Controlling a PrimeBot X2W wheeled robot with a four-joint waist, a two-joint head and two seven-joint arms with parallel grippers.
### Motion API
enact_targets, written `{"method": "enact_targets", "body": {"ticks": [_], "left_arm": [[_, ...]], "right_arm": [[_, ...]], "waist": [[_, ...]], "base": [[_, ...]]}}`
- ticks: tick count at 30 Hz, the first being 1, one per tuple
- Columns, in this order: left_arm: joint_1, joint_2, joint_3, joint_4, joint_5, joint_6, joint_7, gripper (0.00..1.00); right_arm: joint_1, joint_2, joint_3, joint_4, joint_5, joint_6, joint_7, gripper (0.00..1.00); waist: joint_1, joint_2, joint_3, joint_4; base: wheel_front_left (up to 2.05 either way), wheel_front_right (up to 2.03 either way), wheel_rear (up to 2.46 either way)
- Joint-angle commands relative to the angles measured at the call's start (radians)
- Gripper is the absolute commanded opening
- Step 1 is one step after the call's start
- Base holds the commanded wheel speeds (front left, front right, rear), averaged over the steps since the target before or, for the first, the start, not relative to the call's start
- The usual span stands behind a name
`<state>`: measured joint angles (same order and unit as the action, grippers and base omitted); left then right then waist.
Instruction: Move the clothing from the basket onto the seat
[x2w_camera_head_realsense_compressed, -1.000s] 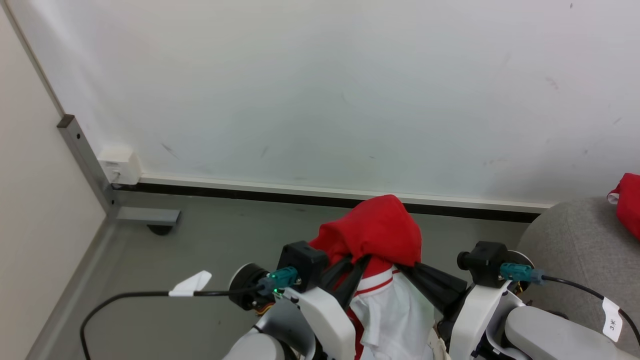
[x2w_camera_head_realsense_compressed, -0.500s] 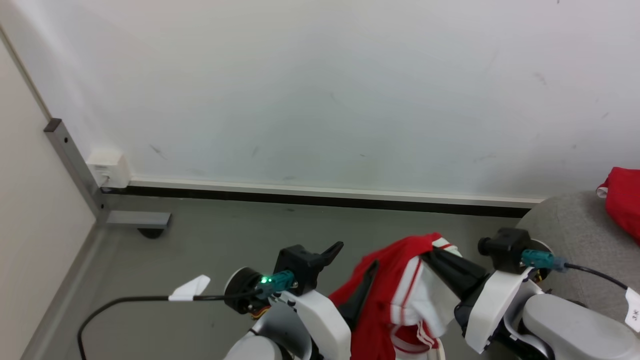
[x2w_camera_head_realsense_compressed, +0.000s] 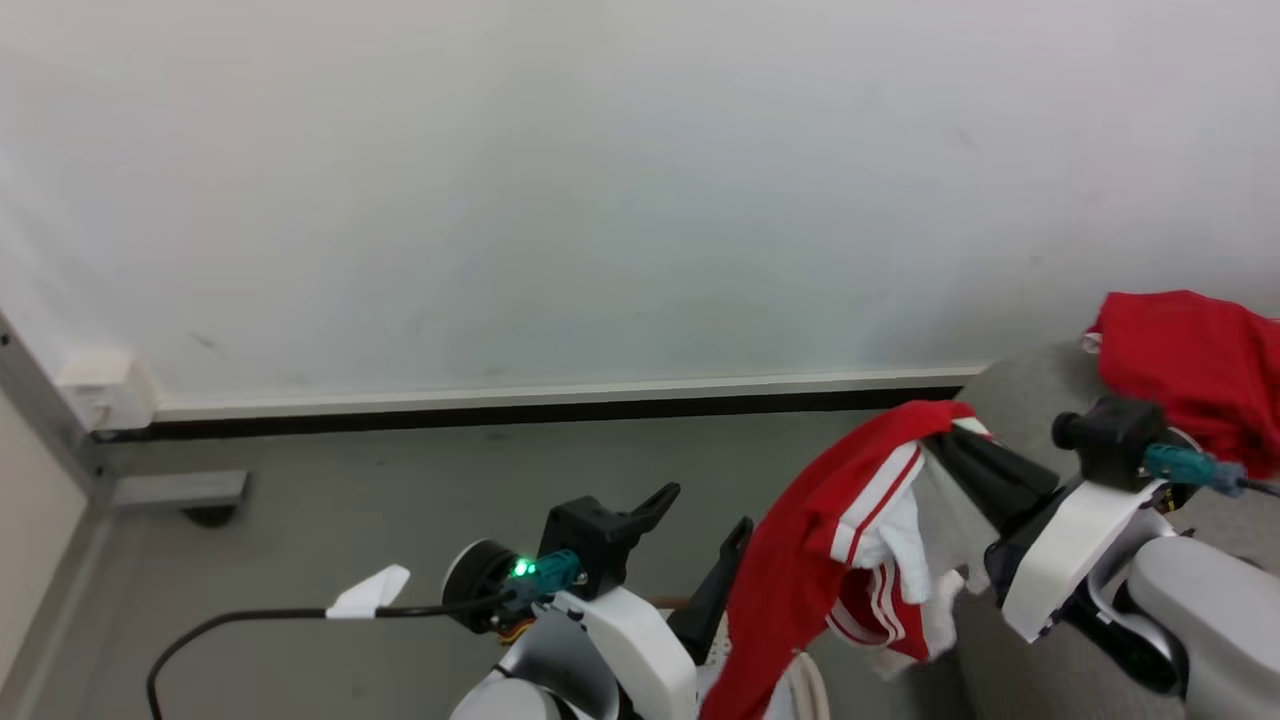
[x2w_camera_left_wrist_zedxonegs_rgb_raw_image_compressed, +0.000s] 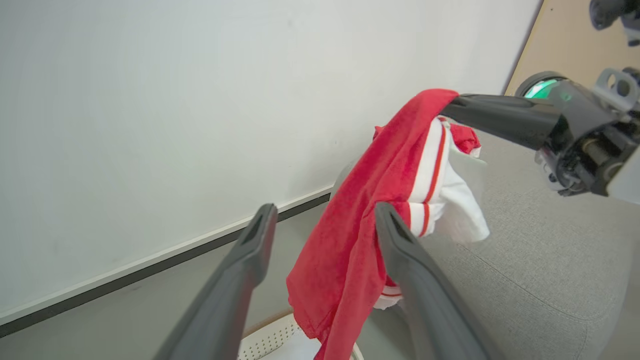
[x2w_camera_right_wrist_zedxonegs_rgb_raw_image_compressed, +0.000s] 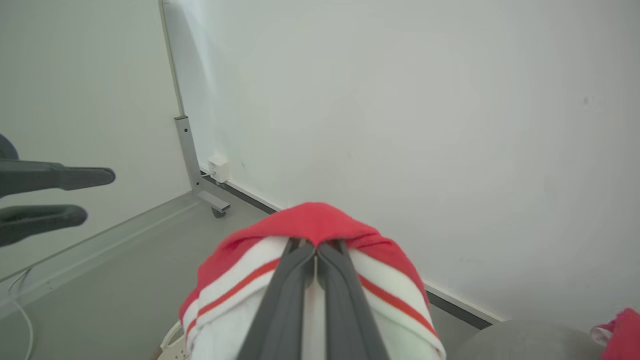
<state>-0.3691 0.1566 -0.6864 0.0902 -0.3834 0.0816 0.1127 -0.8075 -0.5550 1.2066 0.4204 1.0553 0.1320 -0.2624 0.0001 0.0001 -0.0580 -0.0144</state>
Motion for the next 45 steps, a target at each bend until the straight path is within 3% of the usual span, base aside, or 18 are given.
{"method": "enact_targets", "body": {"ticks": [1, 14, 22, 31, 39, 45], "left_arm": [[0.009, 0.002, 0.000, -0.003, -0.001, 0.004, -0.007, 1.00], [0.005, -0.021, -0.017, -0.010, -0.014, 0.005, -0.025, 1.00], [-0.025, -0.028, -0.029, -0.014, -0.007, 0.002, -0.020, 1.00], [-0.157, 0.001, -0.035, -0.048, 0.042, -0.028, 0.028, 1.00], [-0.326, 0.019, -0.009, -0.105, 0.082, -0.051, 0.060, 1.00], [-0.384, 0.023, 0.006, -0.131, 0.096, -0.049, 0.061, 1.00]], "right_arm": [[-0.012, -0.017, -0.021, -0.004, -0.009, -0.003, -0.003, 0.00], [-0.038, -0.092, -0.121, -0.011, -0.047, -0.003, -0.003, 0.00], [-0.064, -0.103, -0.173, 0.010, -0.073, -0.003, -0.003, 0.00], [-0.221, -0.129, -0.358, 0.062, -0.152, -0.003, -0.003, 0.00], [-0.512, -0.240, -0.608, 0.188, -0.217, -0.003, 0.006, 0.00], [-0.662, -0.302, -0.756, 0.363, -0.275, -0.002, 0.027, 0.00]], "waist": [[-0.0001, -0.0001, -0.004, -0.046], [-0.0001, -0.0001, 0.005, -0.222], [-0.0001, -0.0001, 0.062, -0.262], [-0.0001, -0.0001, 0.285, -0.219], [-0.0001, -0.0001, 0.548, -0.142], [-0.0001, -0.0001, 0.664, -0.104]], "base": [[0.00, 0.00, 0.00], [0.00, 0.00, 0.00], [0.00, 0.00, 0.00], [0.00, 0.00, 0.00], [0.00, 0.00, 0.00], [0.00, 0.00, 0.00]]}}
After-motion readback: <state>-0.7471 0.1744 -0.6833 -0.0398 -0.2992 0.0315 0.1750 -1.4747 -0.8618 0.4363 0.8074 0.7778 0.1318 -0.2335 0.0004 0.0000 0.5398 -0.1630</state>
